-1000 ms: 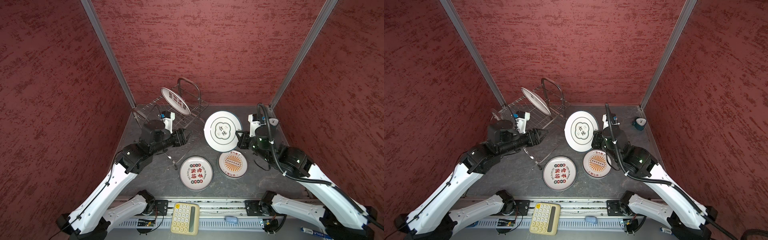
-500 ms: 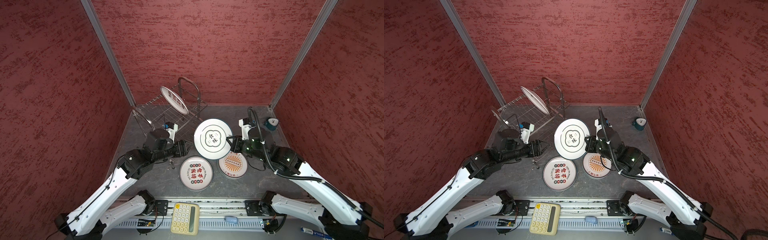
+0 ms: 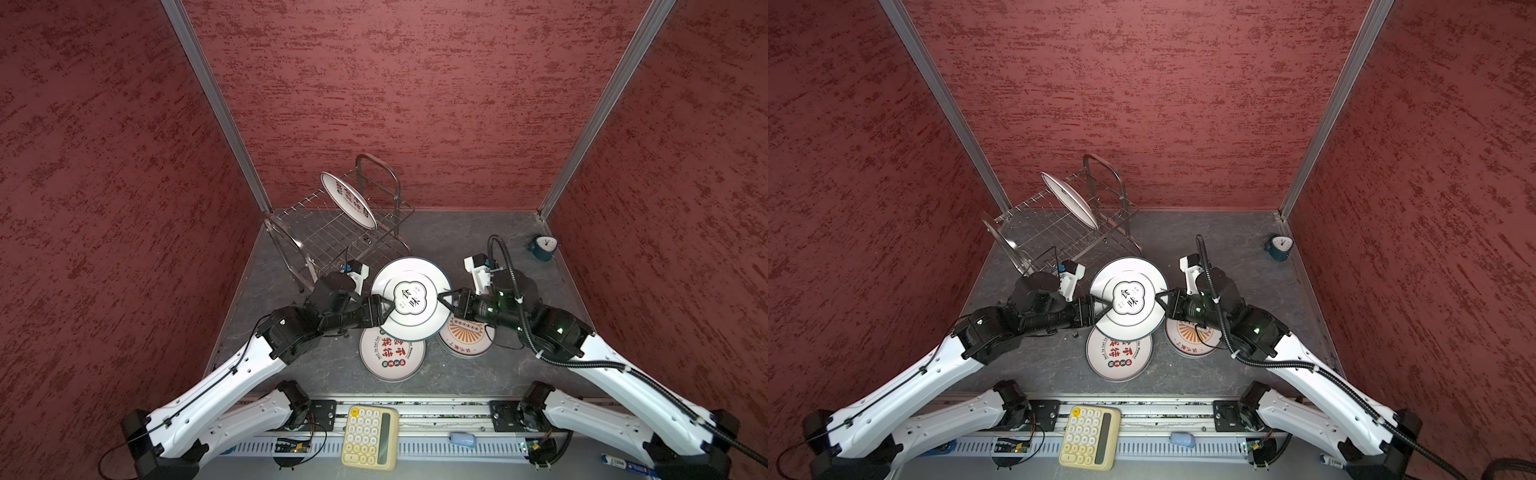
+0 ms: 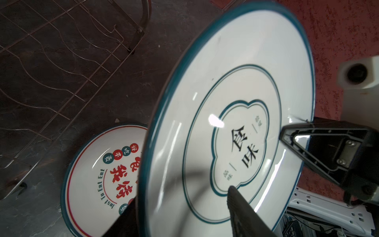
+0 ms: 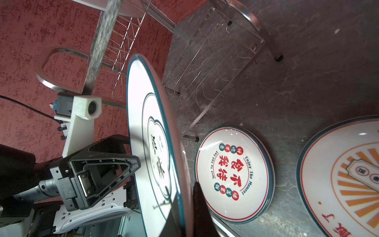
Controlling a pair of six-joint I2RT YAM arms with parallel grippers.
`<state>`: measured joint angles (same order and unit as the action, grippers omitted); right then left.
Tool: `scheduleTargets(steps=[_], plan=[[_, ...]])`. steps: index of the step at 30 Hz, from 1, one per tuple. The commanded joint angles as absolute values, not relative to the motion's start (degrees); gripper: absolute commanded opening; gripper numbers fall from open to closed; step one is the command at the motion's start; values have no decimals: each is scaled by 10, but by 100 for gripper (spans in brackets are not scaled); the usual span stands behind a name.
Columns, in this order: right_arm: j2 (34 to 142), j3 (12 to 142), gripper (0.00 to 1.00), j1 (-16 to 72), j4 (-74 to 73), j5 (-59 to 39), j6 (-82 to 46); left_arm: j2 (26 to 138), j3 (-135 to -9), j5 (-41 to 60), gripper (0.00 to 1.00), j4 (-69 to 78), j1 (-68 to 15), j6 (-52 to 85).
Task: Unload the plates from the dish rack
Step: 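Lower the cloud-logo plate onto the stack with the left gripper while the right releases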
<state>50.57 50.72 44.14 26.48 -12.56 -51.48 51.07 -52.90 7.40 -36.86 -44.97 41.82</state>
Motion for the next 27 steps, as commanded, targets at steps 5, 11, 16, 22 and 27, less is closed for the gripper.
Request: scheduleTargets(steps=[5,11,16,22,27], plan=[[461,437,0,434,94,-218,-610,475,-471,94,33,-320,-466,466],[477,411,0,435,25,-277,-628,438,-456,44,19,-338,-516,483],[502,409,0,436,5,-316,-612,440,-453,31,0,-334,-551,490],[518,398,21,436,4,-336,-597,437,-414,-8,0,-335,-603,531],[511,396,51,435,54,-313,-576,412,-376,-61,0,-355,-642,578]])
